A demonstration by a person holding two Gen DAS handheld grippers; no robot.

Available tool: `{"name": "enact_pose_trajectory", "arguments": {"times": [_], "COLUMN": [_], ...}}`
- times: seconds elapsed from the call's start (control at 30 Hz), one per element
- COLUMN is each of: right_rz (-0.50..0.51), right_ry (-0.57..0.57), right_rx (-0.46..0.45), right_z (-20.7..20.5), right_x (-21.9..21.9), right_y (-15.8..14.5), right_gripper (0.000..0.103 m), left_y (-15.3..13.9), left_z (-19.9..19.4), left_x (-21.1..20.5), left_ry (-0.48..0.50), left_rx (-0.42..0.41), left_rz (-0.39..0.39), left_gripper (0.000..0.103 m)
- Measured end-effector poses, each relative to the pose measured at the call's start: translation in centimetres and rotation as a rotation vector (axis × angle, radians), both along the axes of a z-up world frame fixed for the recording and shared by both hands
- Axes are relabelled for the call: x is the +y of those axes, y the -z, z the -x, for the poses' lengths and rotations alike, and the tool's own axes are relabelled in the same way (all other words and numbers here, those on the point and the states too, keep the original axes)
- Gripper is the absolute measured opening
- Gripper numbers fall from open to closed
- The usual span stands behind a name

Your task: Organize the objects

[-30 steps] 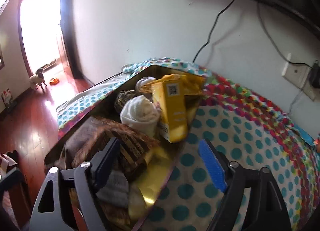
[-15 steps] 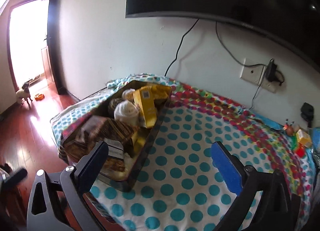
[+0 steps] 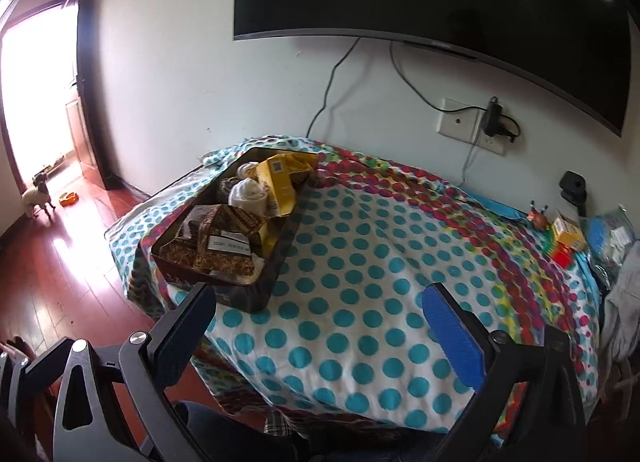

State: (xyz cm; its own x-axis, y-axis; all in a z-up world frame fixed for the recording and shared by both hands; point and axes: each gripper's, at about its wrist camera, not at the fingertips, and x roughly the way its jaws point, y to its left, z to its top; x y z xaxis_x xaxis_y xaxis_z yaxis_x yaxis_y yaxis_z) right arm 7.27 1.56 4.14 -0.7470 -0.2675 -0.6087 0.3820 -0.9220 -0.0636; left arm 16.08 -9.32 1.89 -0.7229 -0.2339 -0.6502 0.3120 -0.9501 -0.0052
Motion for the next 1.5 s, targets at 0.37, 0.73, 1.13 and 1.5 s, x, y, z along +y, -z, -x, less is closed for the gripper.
{"name": "enact_pose_trajectory", "arguments": {"times": [0.37,0.73,1.13,1.5], "right_rz": [-0.003,-0.059,-0.095,-0.09], "right_ry": [0.087,0.181,0.229,0.185], "right_rx": [-0.012,0.0,0.072,0.081], "right_z": [3.1,7.6,9.6,8.6], "right_x": [0.2,-0.4,-1.0,-2.0], "right_y": [0.1,0.3,-2.0,-1.7], "right_gripper": [0.103,0.103,0.103,0.103], "left_y": [0.1,0.3,-0.6,-1.7], "left_z": [4.7,9.9,10.8,9.5], "left_x": [0.2,-0.5,-2.4,-3.9], "left_ry": [0.113,0.169,0.162,0.093], "left_rx": [-0.037,-0.015,0.061,0.129], "left_rz": [0.031,0.033,-0.006,0.031], "left_gripper": [0.091,0.091,0.091,0.091]}}
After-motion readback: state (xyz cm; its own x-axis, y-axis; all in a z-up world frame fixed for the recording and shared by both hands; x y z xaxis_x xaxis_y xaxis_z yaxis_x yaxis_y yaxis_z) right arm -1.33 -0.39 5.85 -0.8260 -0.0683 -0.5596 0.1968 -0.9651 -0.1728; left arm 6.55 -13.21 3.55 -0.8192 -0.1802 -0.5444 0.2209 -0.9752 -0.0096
